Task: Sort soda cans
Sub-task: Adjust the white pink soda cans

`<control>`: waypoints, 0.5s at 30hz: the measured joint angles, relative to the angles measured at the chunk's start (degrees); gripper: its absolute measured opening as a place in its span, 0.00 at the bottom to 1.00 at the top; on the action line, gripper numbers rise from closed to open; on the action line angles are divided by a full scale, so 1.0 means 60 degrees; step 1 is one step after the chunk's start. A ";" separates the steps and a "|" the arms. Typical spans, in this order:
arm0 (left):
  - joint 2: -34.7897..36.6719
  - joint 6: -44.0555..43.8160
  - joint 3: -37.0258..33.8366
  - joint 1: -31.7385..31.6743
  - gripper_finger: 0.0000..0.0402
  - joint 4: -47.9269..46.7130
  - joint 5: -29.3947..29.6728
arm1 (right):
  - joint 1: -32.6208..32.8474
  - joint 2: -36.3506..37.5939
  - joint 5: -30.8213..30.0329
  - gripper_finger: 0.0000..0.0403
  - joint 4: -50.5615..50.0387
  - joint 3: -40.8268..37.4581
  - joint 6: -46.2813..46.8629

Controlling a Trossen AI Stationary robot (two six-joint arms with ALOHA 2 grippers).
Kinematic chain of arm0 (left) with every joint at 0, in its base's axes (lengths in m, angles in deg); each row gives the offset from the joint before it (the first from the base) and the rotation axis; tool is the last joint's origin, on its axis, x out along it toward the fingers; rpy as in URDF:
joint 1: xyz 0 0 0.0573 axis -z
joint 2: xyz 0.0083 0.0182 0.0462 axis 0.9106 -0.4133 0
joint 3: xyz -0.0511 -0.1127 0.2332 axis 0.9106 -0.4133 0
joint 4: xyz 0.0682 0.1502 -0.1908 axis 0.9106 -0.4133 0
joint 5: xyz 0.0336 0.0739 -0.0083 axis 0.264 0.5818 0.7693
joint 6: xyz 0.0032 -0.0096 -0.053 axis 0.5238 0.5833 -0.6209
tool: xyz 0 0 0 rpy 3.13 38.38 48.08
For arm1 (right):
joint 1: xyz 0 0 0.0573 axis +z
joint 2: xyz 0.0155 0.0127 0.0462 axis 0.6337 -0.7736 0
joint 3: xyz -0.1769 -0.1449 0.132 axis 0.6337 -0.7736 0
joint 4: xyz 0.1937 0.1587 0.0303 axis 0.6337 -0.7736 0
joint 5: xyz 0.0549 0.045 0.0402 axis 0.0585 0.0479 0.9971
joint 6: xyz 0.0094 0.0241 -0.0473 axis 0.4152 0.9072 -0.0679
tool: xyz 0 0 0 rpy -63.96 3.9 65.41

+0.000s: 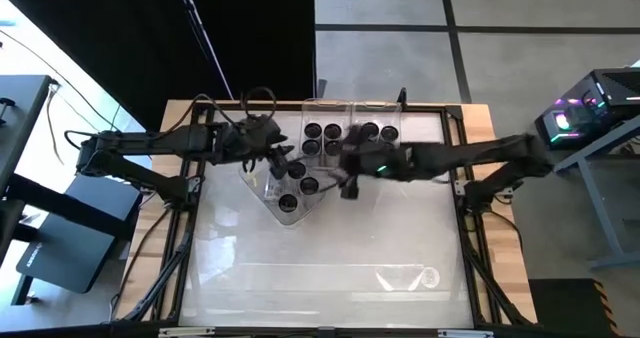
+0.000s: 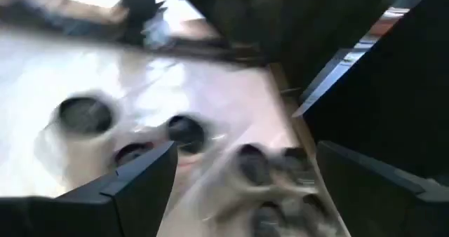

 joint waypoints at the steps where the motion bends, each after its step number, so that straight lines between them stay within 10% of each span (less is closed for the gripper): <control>1: 0.0000 -0.0008 0.0002 0.0001 0.38 -0.0125 0.0084 | 0.0033 0.0165 -0.0254 0.84 0.0027 0.0052 0.0195; 7: 0.0029 -0.0855 0.0002 0.0066 0.35 -0.2526 0.0839 | 0.0705 0.1721 -0.2184 0.84 -0.2190 -0.0485 0.2242; 15: 0.0034 -0.2554 -0.0403 0.0215 0.33 -0.4016 0.1231 | 0.1721 0.4109 -0.2718 0.84 -0.0323 -0.3560 0.3995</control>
